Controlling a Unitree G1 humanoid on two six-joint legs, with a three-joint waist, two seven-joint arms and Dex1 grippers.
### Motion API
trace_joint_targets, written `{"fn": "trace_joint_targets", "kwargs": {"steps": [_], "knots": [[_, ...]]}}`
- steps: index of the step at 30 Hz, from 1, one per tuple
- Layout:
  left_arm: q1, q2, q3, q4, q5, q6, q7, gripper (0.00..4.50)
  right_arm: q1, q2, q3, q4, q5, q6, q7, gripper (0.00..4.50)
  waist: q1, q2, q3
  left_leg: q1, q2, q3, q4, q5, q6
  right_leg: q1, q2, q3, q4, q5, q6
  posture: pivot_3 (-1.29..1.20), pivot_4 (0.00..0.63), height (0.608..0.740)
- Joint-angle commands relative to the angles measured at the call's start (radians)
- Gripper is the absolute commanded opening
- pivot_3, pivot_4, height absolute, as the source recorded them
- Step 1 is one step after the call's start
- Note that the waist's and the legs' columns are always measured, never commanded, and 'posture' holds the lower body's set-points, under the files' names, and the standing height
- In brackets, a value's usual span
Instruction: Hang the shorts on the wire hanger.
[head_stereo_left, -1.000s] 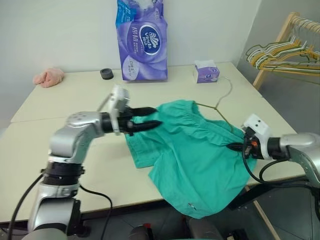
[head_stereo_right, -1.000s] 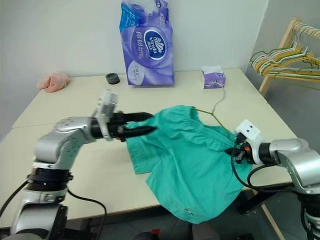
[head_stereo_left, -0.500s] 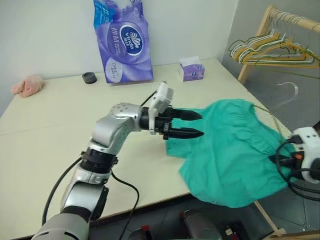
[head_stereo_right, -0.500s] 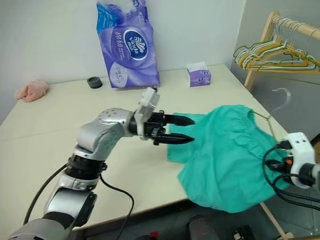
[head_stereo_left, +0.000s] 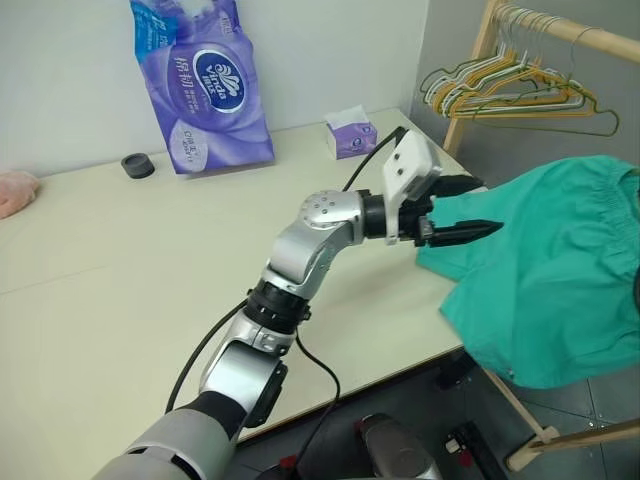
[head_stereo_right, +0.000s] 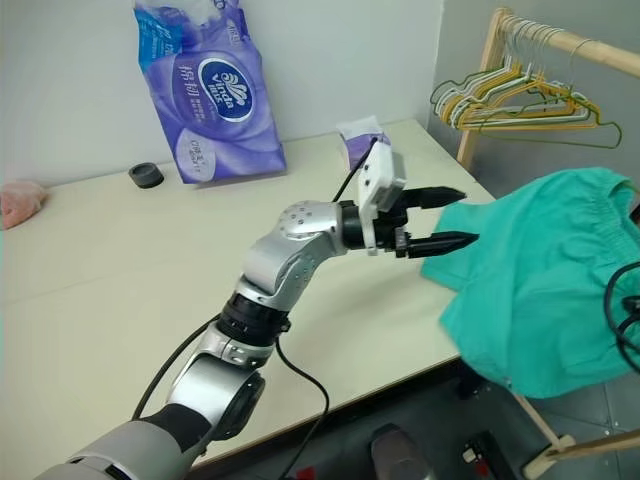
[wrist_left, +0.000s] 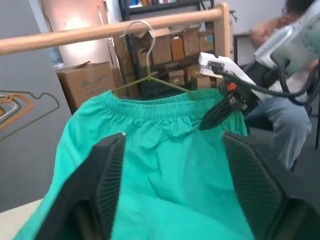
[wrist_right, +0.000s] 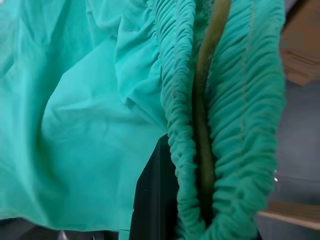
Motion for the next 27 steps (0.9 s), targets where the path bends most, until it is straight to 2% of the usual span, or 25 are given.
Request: {"fn": "trace_joint_targets", "kwargs": {"steps": [1,5,11,19,22,27], "knots": [[-0.081,-0.038,0.024,0.014,-0.006,0.013,0.044,4.49,-0.097,-0.080,0.023,0.134,-0.028,-0.055,-0.033,0.00,-0.007,0.000,0.003,0.000,0.000,0.001,0.000,0.000,0.000,0.000,0.000,0.001,0.000,0.000,0.001,-0.50,0.139,0.740],[-0.131,-0.063,0.028,0.050,0.003,-0.004,0.055,4.49,-0.216,-0.128,0.087,0.296,-0.047,-0.121,-0.067,0.00,-0.021,0.000,0.008,0.002,-0.001,0.004,-0.002,-0.001,0.001,0.001,-0.001,0.003,-0.001,-0.001,0.002,-0.49,0.144,0.740],[-0.207,-0.099,0.037,0.130,0.021,-0.067,0.064,4.49,-0.473,-0.220,0.304,0.653,-0.103,-0.342,-0.084,0.00,-0.043,0.007,0.031,0.026,-0.002,0.012,-0.016,-0.001,0.000,0.018,-0.002,0.007,-0.009,-0.004,0.004,-0.48,0.148,0.740],[-0.257,-0.124,0.044,0.185,0.026,-0.111,0.065,4.49,-0.777,-0.261,0.522,1.066,-0.198,-0.528,-0.070,0.00,-0.053,0.010,0.037,0.028,-0.002,0.023,-0.017,-0.003,-0.003,0.018,-0.003,0.023,-0.015,-0.002,0.010,-0.46,0.143,0.740],[-0.261,-0.128,0.037,0.184,0.028,-0.117,0.055,4.49,-0.814,-0.267,0.564,1.153,-0.213,-0.522,-0.049,0.00,-0.052,0.010,0.037,0.028,-0.002,0.027,-0.016,-0.003,-0.003,0.018,-0.003,0.026,-0.017,0.000,0.014,-0.45,0.142,0.740],[-0.262,-0.132,0.032,0.176,0.027,-0.114,0.047,4.49,-0.772,-0.265,0.591,1.123,-0.187,-0.409,0.026,0.00,-0.048,0.010,0.037,0.028,-0.002,0.031,-0.016,-0.004,-0.003,0.018,-0.004,0.027,-0.019,0.001,0.016,-0.45,0.142,0.740]]}}
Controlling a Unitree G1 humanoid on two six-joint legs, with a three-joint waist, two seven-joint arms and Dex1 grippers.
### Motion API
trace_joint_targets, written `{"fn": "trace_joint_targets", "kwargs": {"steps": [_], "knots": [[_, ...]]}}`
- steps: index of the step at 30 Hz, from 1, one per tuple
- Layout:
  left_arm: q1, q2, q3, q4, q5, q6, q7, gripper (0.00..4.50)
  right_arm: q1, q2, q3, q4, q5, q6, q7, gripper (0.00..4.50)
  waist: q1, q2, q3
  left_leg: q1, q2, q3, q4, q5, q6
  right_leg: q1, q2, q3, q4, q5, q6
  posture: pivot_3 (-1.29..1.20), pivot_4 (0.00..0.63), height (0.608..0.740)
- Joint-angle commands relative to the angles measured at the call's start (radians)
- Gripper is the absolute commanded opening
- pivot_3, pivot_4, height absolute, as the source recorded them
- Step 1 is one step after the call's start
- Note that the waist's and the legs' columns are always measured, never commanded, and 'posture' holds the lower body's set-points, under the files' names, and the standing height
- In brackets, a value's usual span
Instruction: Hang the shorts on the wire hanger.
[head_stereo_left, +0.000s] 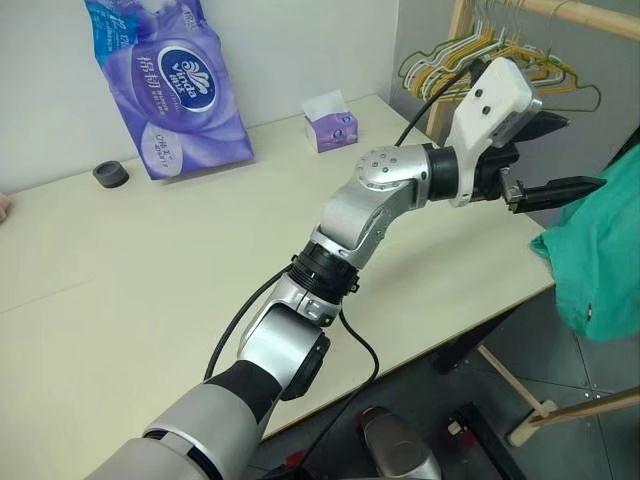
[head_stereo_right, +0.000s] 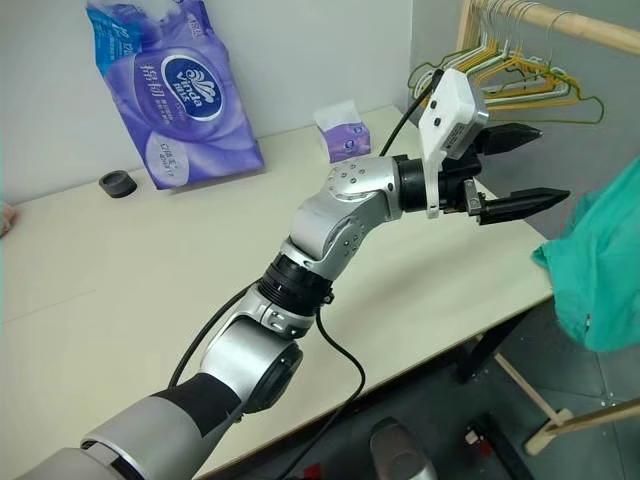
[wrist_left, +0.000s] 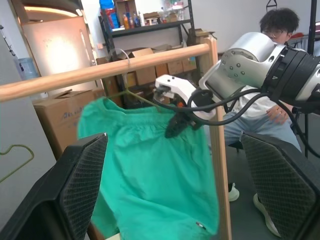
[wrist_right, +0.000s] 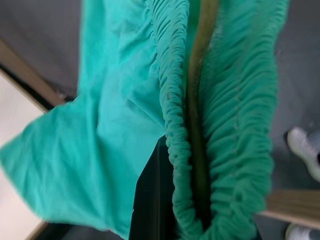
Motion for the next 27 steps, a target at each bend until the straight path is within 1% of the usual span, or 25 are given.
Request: {"fn": "trace_joint_targets", "kwargs": {"steps": [1,8,14,16,17,22,27], "knots": [[-0.031,-0.012,0.009,-0.021,0.001,-0.016,-0.009,4.49,0.013,-0.027,-0.006,-0.055,0.013,0.061,0.038,0.00,0.001,0.000,0.000,0.000,0.000,0.000,0.000,0.000,0.000,0.000,0.000,0.000,0.000,0.000,0.000,-0.45,0.145,0.740],[-0.046,-0.027,0.003,-0.020,-0.016,0.018,-0.052,4.49,0.016,-0.005,-0.064,-0.109,0.023,0.141,0.003,0.00,0.001,-0.001,0.000,0.000,0.000,0.000,0.000,0.000,0.000,0.000,0.000,0.000,0.000,0.000,0.001,-0.46,0.144,0.740],[-0.052,-0.031,-0.011,-0.015,0.004,0.019,-0.070,4.49,0.005,0.017,-0.109,-0.136,0.035,0.160,-0.023,0.00,0.000,-0.001,0.000,0.000,0.000,0.000,0.000,-0.001,0.000,0.000,0.000,0.000,0.000,0.000,0.001,-0.46,0.141,0.740],[-0.055,-0.032,-0.010,-0.014,0.004,0.022,-0.073,4.50,0.000,0.022,-0.127,-0.148,0.045,0.169,-0.034,0.55,0.000,-0.001,0.000,0.000,0.000,0.000,0.000,-0.001,0.000,0.000,0.000,0.000,0.000,0.000,0.001,-0.46,0.140,0.740],[-0.055,-0.033,-0.009,-0.014,0.004,0.023,-0.073,4.50,-0.001,0.023,-0.134,-0.160,0.050,0.176,-0.037,0.73,0.000,-0.001,0.000,0.000,0.000,0.000,0.000,-0.001,0.000,0.000,0.000,0.000,0.000,0.000,0.001,-0.46,0.139,0.740],[-0.056,-0.034,-0.006,-0.023,0.002,0.027,-0.077,4.50,-0.034,0.029,-0.214,-0.215,0.060,0.233,-0.098,2.37,0.001,0.000,0.000,0.000,0.000,0.000,0.000,-0.001,0.000,0.000,0.000,0.001,0.000,0.000,0.001,-0.46,0.134,0.740],[-0.048,-0.029,-0.008,-0.031,0.005,0.027,-0.082,4.50,-0.032,0.035,-0.334,-0.328,0.042,0.282,-0.191,4.18,0.003,0.000,0.000,0.000,0.000,0.000,0.000,-0.001,0.000,-0.001,0.000,0.000,0.000,0.000,0.001,-0.46,0.129,0.740]]}}
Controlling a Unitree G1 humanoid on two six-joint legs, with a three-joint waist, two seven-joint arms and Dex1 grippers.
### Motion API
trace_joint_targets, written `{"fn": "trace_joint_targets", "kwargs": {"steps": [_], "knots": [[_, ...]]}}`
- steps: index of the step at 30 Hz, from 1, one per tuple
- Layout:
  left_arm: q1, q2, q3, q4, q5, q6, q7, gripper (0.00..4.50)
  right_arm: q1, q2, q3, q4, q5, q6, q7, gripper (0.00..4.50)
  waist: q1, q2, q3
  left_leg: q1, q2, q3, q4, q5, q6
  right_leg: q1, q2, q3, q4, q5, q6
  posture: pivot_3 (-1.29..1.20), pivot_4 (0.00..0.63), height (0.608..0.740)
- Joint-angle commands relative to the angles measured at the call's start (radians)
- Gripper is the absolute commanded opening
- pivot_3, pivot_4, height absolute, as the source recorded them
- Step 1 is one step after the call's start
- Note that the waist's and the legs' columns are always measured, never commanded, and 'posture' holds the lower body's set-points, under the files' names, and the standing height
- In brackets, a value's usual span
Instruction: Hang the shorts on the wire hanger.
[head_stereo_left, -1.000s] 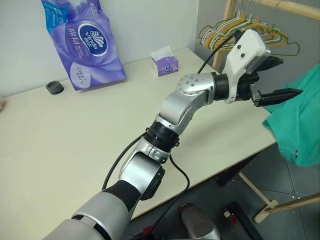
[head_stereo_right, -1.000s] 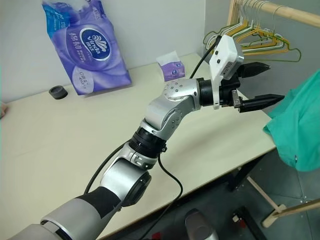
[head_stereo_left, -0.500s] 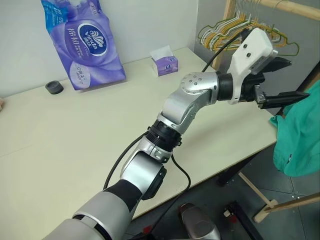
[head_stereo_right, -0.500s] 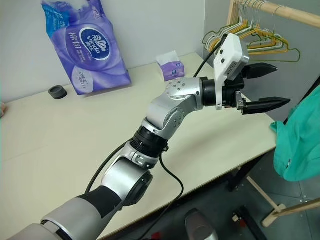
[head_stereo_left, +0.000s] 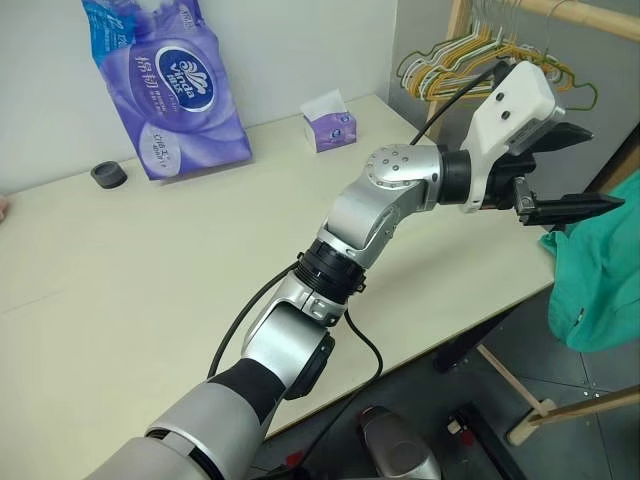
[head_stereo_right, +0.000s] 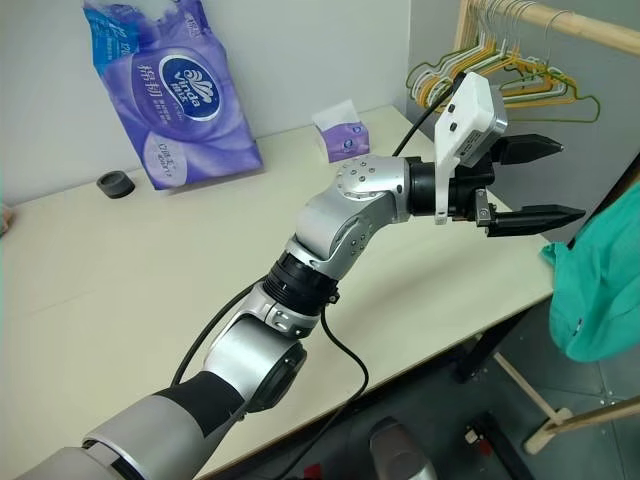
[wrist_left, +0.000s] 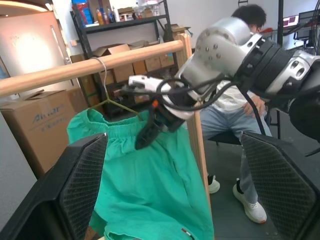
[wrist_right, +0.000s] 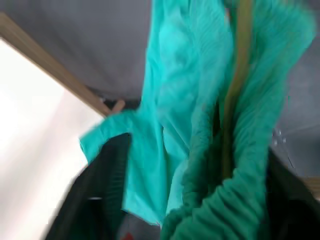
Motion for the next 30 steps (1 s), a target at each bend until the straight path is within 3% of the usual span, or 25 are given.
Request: {"fn": "trace_joint_targets", "kwargs": {"steps": [1,5,10,16,25,30], "knots": [[-0.024,-0.002,0.004,-0.031,-0.002,-0.005,-0.008,4.50,-0.025,-0.009,-0.105,-0.127,-0.010,0.035,-0.075,4.47,0.000,0.000,0.000,0.000,0.000,0.000,0.000,0.000,0.000,0.000,0.000,0.000,0.000,0.000,0.000,-0.46,0.128,0.740],[-0.020,0.004,0.004,-0.027,0.002,-0.006,-0.017,4.50,-0.051,0.022,-0.144,-0.277,-0.041,0.015,-0.176,4.47,-0.004,0.001,0.000,0.000,0.000,0.001,0.000,0.000,0.000,-0.001,0.000,0.001,0.000,0.000,0.000,-0.47,0.124,0.740],[-0.011,0.015,0.002,-0.017,0.011,-0.010,-0.019,4.50,-0.010,0.051,-0.092,-0.473,-0.068,-0.139,-0.217,4.47,-0.005,0.001,0.000,0.000,0.000,0.001,0.000,0.000,0.000,-0.001,0.000,0.001,0.001,0.000,0.000,-0.47,0.123,0.740],[0.006,0.050,0.000,-0.002,0.014,0.022,-0.037,4.50,0.130,0.098,0.035,-0.664,-0.100,-0.538,-0.160,4.47,-0.006,0.001,-0.001,0.000,0.000,0.001,0.000,0.000,0.000,-0.001,0.000,0.001,0.001,0.000,0.001,-0.43,0.115,0.740],[0.106,0.165,0.003,-0.106,0.047,0.100,0.000,4.50,0.239,0.348,0.085,-0.728,-0.039,-0.812,-0.101,4.47,0.021,0.004,-0.003,0.000,0.001,-0.001,0.002,0.000,0.000,-0.001,0.001,0.000,0.004,0.000,0.001,-0.30,0.102,0.740],[0.279,0.301,0.105,-0.231,0.097,0.154,0.186,4.50,0.353,0.571,0.225,-0.816,0.027,-0.860,-0.040,4.47,0.048,0.002,-0.005,0.000,0.003,-0.003,0.003,0.001,-0.001,-0.001,0.002,0.001,0.005,0.001,0.001,-0.22,0.100,0.740]]}}
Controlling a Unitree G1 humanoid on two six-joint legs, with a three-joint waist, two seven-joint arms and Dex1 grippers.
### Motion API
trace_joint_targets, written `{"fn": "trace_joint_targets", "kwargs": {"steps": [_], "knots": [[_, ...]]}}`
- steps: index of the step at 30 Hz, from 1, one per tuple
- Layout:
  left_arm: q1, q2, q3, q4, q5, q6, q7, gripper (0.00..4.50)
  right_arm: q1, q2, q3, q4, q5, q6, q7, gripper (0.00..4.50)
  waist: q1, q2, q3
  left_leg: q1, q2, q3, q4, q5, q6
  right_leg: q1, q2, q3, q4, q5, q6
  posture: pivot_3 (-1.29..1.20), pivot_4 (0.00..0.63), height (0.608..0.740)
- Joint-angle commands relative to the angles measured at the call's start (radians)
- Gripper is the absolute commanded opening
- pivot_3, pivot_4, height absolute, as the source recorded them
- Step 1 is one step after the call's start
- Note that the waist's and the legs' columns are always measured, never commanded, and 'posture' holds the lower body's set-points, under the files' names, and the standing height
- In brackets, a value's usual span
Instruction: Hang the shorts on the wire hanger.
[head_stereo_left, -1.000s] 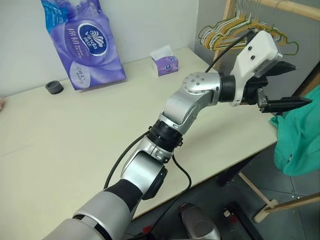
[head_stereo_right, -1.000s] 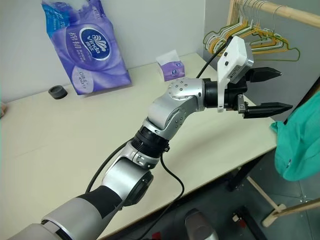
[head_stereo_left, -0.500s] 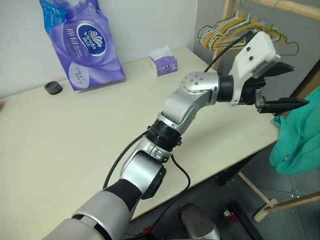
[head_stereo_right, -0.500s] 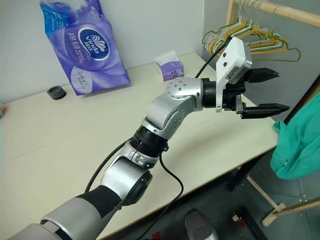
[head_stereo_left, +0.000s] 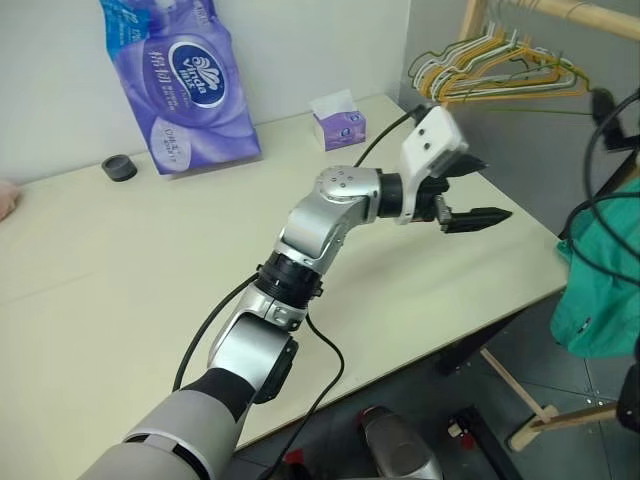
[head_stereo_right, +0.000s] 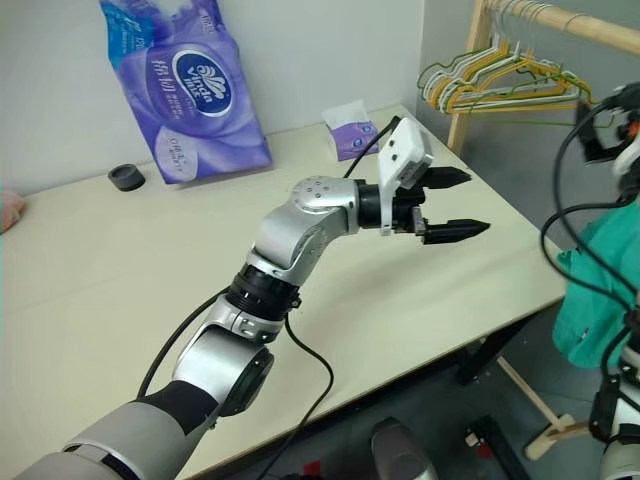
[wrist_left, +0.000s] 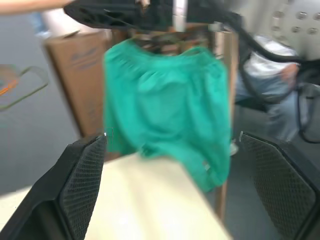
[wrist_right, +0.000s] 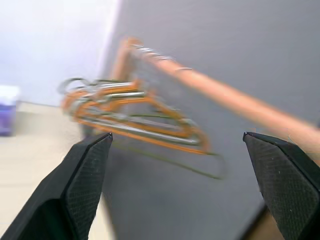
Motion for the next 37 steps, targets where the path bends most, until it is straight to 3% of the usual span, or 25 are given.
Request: {"fn": "trace_joint_targets", "kwargs": {"steps": [1,9,15,20,26,37], "knots": [[0.091,0.070,0.098,-0.103,0.035,0.032,0.139,4.50,0.040,0.069,0.105,-0.073,0.020,-0.063,0.049,4.47,0.013,-0.001,0.000,0.000,0.001,-0.001,0.001,0.000,-0.001,0.000,0.001,0.000,0.001,0.000,-0.001,-0.20,0.100,0.740],[0.446,0.158,0.307,-0.319,0.191,0.044,0.566,4.50,0.088,0.285,0.299,0.018,-0.061,-0.270,0.040,4.47,0.146,-0.008,-0.002,-0.001,0.000,-0.009,0.007,0.001,-0.001,-0.004,-0.001,-0.004,0.012,0.004,-0.007,-0.11,0.097,0.740],[0.663,0.169,0.416,-0.426,0.245,0.004,0.725,4.50,0.159,0.384,0.387,0.133,-0.070,-0.382,0.102,4.47,0.266,-0.015,-0.005,-0.006,-0.002,-0.014,0.012,0.000,-0.001,-0.004,-0.003,-0.006,0.012,0.005,-0.008,-0.04,0.092,0.740],[0.721,0.160,0.418,-0.442,0.275,0.048,0.793,4.50,0.171,0.430,0.397,0.253,-0.084,-0.453,0.115,4.47,0.346,-0.022,-0.010,-0.008,-0.004,-0.017,0.015,0.000,-0.001,-0.004,-0.005,-0.011,0.012,0.007,-0.012,0.00,0.091,0.740],[0.760,0.121,0.416,-0.441,0.287,-0.005,0.847,4.50,0.165,0.470,0.399,0.354,-0.085,-0.516,0.134,4.47,0.372,-0.024,-0.010,-0.005,-0.002,-0.019,0.016,0.001,-0.002,-0.002,-0.002,-0.013,0.014,0.010,-0.016,0.06,0.100,0.740],[0.751,0.169,0.418,-0.371,0.252,-0.105,0.782,4.50,0.175,0.486,0.410,0.365,-0.096,-0.534,0.147,4.47,0.373,-0.024,-0.010,-0.005,0.000,-0.020,0.015,0.002,-0.003,-0.003,0.001,-0.017,0.014,0.011,-0.018,0.09,0.100,0.740]]}}
